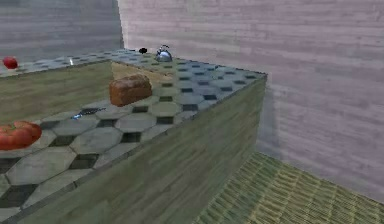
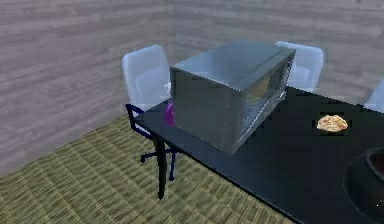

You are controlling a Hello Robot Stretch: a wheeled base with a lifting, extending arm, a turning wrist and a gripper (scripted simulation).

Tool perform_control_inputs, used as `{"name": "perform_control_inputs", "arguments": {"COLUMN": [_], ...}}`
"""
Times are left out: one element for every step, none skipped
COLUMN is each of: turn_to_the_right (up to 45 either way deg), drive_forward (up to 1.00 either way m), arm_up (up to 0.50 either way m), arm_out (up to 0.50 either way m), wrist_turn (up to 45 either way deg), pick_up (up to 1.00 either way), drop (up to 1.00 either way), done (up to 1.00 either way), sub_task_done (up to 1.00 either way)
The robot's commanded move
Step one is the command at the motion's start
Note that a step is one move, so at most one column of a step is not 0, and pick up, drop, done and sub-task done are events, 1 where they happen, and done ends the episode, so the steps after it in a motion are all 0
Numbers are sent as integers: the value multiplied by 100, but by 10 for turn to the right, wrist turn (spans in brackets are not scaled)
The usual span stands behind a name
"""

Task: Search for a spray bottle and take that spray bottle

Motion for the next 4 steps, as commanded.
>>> {"name": "perform_control_inputs", "arguments": {"turn_to_the_right": [450,150,0,0], "drive_forward": [0,0,85,0], "arm_up": [0,0,0,50], "arm_out": [0,0,0,0], "wrist_turn": [0,0,0,0], "pick_up": [0,0,0,0], "drop": [0,0,0,0], "done": [0,0,0,0], "sub_task_done": [0,0,0,0]}}
